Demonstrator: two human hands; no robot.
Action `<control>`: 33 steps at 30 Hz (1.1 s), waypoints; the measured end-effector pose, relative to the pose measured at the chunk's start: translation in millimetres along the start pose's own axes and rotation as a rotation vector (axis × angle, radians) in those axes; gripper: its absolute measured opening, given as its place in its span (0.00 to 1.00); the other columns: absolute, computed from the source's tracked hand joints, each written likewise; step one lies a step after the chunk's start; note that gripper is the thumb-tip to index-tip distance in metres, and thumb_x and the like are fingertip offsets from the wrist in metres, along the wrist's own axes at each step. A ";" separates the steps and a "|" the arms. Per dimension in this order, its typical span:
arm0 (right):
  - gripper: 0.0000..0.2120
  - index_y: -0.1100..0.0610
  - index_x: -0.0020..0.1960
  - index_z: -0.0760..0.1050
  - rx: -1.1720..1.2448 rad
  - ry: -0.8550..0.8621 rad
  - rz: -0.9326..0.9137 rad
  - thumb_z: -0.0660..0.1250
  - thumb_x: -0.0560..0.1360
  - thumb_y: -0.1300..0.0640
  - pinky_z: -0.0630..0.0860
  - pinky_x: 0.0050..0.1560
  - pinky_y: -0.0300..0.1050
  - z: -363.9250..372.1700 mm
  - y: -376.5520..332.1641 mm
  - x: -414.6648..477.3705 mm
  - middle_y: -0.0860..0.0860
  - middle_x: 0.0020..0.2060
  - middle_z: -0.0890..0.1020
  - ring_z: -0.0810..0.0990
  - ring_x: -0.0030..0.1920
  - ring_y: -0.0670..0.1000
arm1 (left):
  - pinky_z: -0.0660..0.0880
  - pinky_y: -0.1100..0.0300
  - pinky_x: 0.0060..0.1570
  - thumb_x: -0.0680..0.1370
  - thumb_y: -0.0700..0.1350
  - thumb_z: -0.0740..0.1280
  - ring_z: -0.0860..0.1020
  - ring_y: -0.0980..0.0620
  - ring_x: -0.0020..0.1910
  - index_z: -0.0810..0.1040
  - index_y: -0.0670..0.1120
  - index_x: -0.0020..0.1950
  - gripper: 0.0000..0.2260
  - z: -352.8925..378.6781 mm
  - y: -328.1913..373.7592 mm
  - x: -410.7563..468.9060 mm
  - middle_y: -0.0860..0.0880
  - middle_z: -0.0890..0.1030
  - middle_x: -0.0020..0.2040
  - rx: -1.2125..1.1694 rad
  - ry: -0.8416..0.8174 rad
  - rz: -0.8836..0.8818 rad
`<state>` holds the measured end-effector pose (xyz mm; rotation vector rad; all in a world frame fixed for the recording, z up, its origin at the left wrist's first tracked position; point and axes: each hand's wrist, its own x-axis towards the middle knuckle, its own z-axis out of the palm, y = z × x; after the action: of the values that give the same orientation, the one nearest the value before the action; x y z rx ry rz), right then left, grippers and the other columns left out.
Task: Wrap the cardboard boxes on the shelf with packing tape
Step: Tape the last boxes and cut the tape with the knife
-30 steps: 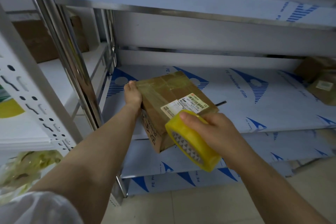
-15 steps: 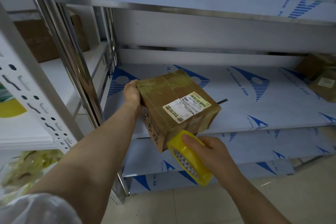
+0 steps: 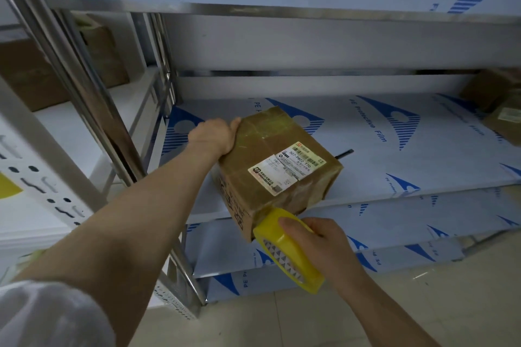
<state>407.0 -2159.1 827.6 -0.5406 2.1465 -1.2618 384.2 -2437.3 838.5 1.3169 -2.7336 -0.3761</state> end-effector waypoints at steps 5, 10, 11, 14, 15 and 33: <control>0.28 0.52 0.20 0.61 0.018 0.001 -0.003 0.69 0.73 0.47 0.63 0.31 0.39 0.1 6.1 6.2 0.45 0.20 0.62 0.64 0.24 0.44 | 0.75 0.52 0.48 0.82 0.60 0.48 0.78 0.41 0.50 0.76 0.44 0.48 0.25 -3.7 -1.0 13.7 0.40 0.79 0.49 0.006 0.083 -0.024; 0.28 0.52 0.20 0.61 0.026 -0.009 -0.020 0.68 0.69 0.40 0.63 0.27 0.35 1.7 7.1 7.4 0.45 0.19 0.62 0.64 0.23 0.43 | 0.71 0.51 0.54 0.84 0.52 0.47 0.73 0.39 0.61 0.70 0.43 0.68 0.21 -5.6 -6.3 27.5 0.36 0.73 0.64 -0.226 -0.059 -0.182; 0.27 0.52 0.20 0.61 0.022 -0.006 -0.022 0.67 0.67 0.39 0.63 0.28 0.36 1.8 6.1 7.0 0.45 0.19 0.62 0.64 0.23 0.43 | 0.68 0.48 0.61 0.84 0.51 0.44 0.70 0.38 0.66 0.64 0.42 0.74 0.23 -9.6 -4.8 26.9 0.35 0.69 0.69 -0.265 -0.111 -0.227; 0.28 0.52 0.20 0.61 0.006 0.009 -0.023 0.69 0.72 0.45 0.63 0.27 0.36 0.8 5.2 9.5 0.45 0.19 0.62 0.63 0.23 0.44 | 0.57 0.41 0.71 0.82 0.58 0.39 0.65 0.38 0.70 0.59 0.45 0.76 0.29 -14.2 2.9 20.0 0.36 0.67 0.71 -0.048 -0.125 -0.235; 0.28 0.52 0.20 0.61 0.011 0.012 -0.018 0.69 0.72 0.47 0.64 0.28 0.37 0.7 4.4 9.9 0.45 0.19 0.62 0.64 0.23 0.44 | 0.53 0.39 0.71 0.80 0.63 0.37 0.64 0.39 0.71 0.63 0.45 0.75 0.34 -13.1 7.0 10.3 0.37 0.68 0.71 0.060 -0.099 -0.200; 0.18 0.56 0.35 0.72 0.084 0.001 0.014 0.68 0.73 0.43 0.70 0.40 0.43 10.8 -3.4 10.2 0.52 0.32 0.73 0.73 0.35 0.47 | 0.43 0.48 0.74 0.73 0.73 0.46 0.42 0.42 0.77 0.47 0.42 0.79 0.45 -11.6 41.0 -73.0 0.40 0.42 0.78 -0.043 -0.194 0.142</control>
<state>406.6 -2173.8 823.6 -0.4882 2.0840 -1.3385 400.9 -2357.9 862.4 1.1220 -2.9357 -0.5747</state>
